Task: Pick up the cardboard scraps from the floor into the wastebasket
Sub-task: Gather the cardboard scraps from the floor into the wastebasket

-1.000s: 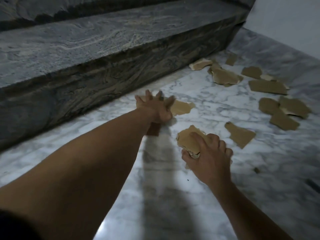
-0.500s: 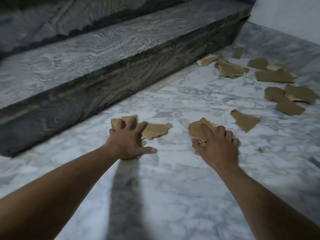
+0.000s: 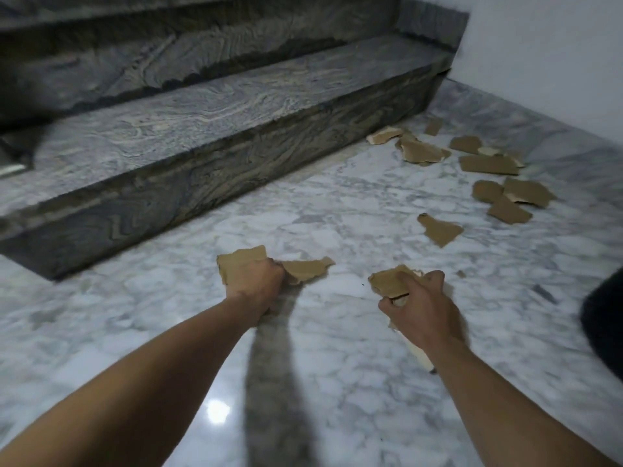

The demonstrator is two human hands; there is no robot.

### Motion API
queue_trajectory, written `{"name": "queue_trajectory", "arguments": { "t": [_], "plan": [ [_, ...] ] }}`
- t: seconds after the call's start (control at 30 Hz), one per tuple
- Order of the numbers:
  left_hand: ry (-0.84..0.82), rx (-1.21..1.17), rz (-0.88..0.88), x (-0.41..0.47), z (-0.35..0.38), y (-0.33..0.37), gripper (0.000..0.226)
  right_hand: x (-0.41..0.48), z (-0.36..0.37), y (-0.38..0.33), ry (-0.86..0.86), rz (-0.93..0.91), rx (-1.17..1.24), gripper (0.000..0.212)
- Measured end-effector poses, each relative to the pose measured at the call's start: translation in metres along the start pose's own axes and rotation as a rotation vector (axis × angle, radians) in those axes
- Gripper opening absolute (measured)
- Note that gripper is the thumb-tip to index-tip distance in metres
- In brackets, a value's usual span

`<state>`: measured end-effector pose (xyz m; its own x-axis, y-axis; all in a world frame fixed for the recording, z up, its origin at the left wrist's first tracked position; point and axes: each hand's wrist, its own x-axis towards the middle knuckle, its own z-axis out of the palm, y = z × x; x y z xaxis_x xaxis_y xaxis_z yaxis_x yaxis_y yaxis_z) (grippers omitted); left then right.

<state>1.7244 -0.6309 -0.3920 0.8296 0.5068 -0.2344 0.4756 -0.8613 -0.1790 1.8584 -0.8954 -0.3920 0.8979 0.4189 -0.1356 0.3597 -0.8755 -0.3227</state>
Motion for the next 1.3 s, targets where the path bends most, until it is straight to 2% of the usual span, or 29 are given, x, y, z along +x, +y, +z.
{"name": "queue_trajectory", "arguments": {
  "t": [0.1, 0.2, 0.27, 0.33, 0.37, 0.43, 0.47, 0.53, 0.63, 0.73, 0.93, 1.03, 1.2, 1.3],
  "plan": [
    [-0.057, 0.003, -0.002, -0.003, -0.004, -0.002, 0.017, -0.008, -0.016, 0.004, -0.009, 0.022, -0.015, 0.066],
    [0.022, 0.057, 0.064, -0.009, -0.009, -0.004, 0.009, -0.012, -0.027, 0.007, -0.007, 0.019, -0.020, 0.067],
    [0.127, -0.016, 0.027, -0.018, -0.013, -0.003, 0.035, -0.013, -0.029, 0.009, 0.012, 0.015, -0.013, 0.066],
    [0.184, -0.229, -0.216, -0.025, -0.020, -0.004, 0.065, -0.011, -0.028, 0.007, 0.026, 0.011, -0.014, 0.066],
    [0.138, -0.343, -0.374, -0.021, -0.017, -0.006, 0.084, -0.010, -0.028, 0.005, 0.028, 0.010, -0.013, 0.065],
    [-0.067, -0.568, -0.611, -0.014, -0.017, -0.003, 0.126, -0.005, -0.024, 0.000, 0.026, 0.006, -0.007, 0.065],
    [-0.167, -0.648, -0.672, -0.009, -0.016, 0.001, 0.137, -0.003, -0.022, -0.003, 0.025, -0.001, 0.000, 0.065],
    [-0.260, -0.676, -0.707, 0.000, -0.021, 0.009, 0.138, 0.000, -0.017, -0.008, 0.019, -0.010, 0.007, 0.066],
    [-0.211, -0.684, -0.697, 0.005, -0.023, 0.005, 0.120, -0.001, -0.009, -0.012, -0.007, -0.005, 0.010, 0.068],
    [-0.243, -0.803, -0.692, 0.003, -0.020, -0.003, 0.118, -0.006, -0.007, -0.010, -0.014, -0.012, 0.014, 0.069],
    [-0.153, -0.915, -0.447, -0.014, -0.027, 0.019, 0.093, -0.015, -0.040, 0.000, -0.003, -0.035, -0.024, 0.072],
    [-0.091, -0.945, -0.332, -0.011, -0.061, 0.037, 0.086, -0.019, -0.084, 0.009, 0.054, -0.061, -0.075, 0.070],
    [0.044, -1.036, -0.141, -0.003, -0.162, 0.089, 0.084, -0.030, -0.194, 0.033, 0.206, -0.083, -0.160, 0.070],
    [0.153, -1.096, -0.001, -0.002, -0.229, 0.140, 0.098, -0.046, -0.264, 0.060, 0.320, -0.073, -0.205, 0.068]
  ]
}}
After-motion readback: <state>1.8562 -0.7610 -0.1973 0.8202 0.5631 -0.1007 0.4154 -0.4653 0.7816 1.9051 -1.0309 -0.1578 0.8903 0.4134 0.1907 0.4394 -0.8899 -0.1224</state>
